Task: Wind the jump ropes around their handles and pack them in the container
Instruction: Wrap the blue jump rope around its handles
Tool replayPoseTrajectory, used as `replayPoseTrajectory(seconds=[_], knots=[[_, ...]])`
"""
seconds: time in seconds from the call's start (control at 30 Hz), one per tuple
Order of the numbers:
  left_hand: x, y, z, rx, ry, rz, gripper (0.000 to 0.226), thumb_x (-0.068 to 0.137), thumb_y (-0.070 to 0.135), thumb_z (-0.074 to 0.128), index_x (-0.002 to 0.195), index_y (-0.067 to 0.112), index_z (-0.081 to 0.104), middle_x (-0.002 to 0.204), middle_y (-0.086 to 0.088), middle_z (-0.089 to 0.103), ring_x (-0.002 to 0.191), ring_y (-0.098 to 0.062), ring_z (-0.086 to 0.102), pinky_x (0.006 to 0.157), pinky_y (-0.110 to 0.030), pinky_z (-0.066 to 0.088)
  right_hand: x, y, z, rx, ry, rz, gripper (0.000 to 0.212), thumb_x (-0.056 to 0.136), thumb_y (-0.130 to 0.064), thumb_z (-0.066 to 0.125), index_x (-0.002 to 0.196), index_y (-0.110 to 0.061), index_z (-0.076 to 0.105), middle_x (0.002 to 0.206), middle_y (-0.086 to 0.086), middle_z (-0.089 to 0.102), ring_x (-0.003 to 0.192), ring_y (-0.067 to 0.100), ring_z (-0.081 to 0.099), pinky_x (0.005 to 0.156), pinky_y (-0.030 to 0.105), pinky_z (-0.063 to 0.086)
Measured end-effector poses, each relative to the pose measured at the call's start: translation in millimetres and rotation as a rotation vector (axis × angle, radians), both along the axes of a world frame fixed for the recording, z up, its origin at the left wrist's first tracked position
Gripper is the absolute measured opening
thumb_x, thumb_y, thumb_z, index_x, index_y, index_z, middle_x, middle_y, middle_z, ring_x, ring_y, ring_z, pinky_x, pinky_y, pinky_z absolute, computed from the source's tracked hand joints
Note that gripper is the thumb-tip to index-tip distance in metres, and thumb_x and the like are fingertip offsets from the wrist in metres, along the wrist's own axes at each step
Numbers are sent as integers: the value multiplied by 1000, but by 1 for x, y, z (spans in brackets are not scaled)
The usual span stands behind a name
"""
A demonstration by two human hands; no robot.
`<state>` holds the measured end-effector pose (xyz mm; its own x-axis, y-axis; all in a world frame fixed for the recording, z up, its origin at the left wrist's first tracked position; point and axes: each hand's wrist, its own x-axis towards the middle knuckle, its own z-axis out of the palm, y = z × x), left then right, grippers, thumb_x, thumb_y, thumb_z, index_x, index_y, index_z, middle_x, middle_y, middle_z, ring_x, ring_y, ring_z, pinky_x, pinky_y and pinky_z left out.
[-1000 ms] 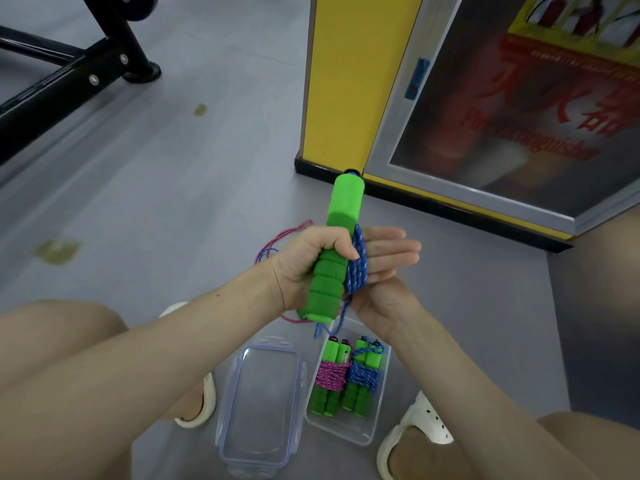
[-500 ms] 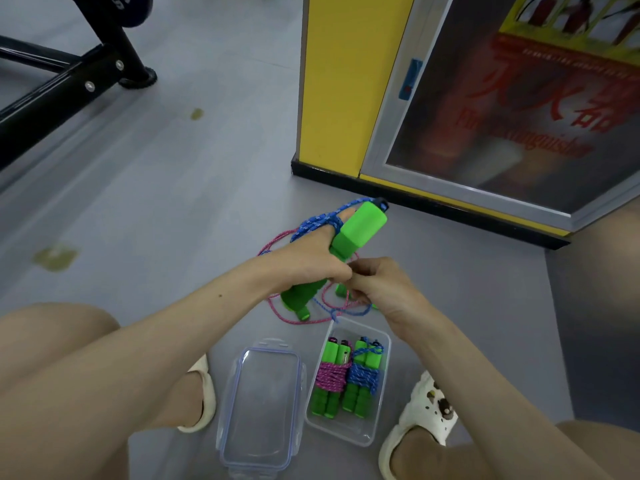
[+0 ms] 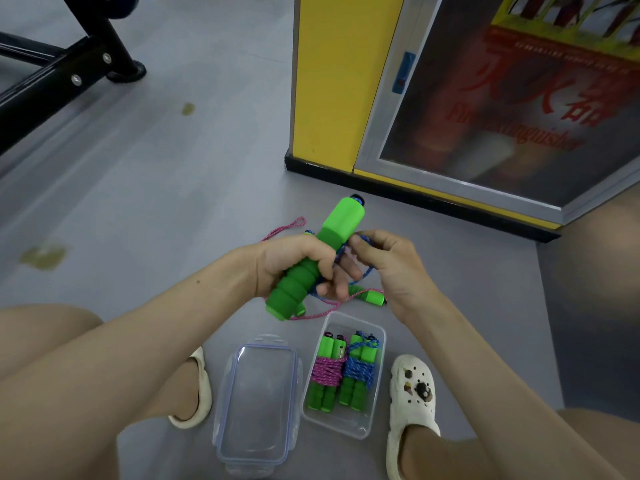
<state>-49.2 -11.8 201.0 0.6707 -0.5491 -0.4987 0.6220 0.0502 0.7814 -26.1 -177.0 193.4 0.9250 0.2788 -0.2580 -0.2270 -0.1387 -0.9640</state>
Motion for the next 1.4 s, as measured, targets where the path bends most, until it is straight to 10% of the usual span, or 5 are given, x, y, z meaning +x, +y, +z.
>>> replayPoseTrajectory(seconds=[0.23, 0.37, 0.43, 1.1, 1.4], knots=[[-12, -19, -2, -561, 59, 3, 49, 46, 10, 75, 94, -2, 71, 85, -19, 72, 71, -24, 70, 78, -31, 56, -13, -3, -8, 151, 100, -22, 34, 99, -11, 40, 71, -7, 58, 34, -4, 45, 27, 7, 44, 33, 15, 37], [-10, -25, 0, -718, 61, 75, 58, 53, 4, 70, 110, -5, 67, 105, -22, 70, 98, -29, 69, 95, -36, 52, -18, -3, -4, 496, 247, -23, 34, 93, 4, 36, 90, 2, 70, 78, 11, 71, 73, 16, 68, 63, 16, 37], [-8, -29, -1, -711, 25, 147, 62, 51, 4, 70, 112, -5, 67, 113, -21, 67, 106, -29, 66, 100, -37, 47, -14, 8, -14, 123, -84, 15, 35, 85, 2, 53, 97, -26, 70, 84, -20, 71, 66, -9, 62, 60, 4, 37], [7, -13, -19, 856, -548, -69, 93, 75, 5, 70, 151, 17, 16, 136, -1, 40, 92, -10, 57, 75, -20, 49, -11, -13, -10, -176, 43, 147, 10, 87, -9, 64, 90, -14, 73, 89, 10, 71, 68, 4, 58, 59, 9, 44], [0, -5, 0, 325, -63, -130, 38, 56, 3, 52, 90, -7, 66, 76, -12, 73, 72, -18, 68, 74, -33, 47, -9, -14, -8, -118, -41, 64, 15, 92, -10, 57, 86, -19, 68, 80, -2, 67, 71, 0, 57, 68, 11, 45]])
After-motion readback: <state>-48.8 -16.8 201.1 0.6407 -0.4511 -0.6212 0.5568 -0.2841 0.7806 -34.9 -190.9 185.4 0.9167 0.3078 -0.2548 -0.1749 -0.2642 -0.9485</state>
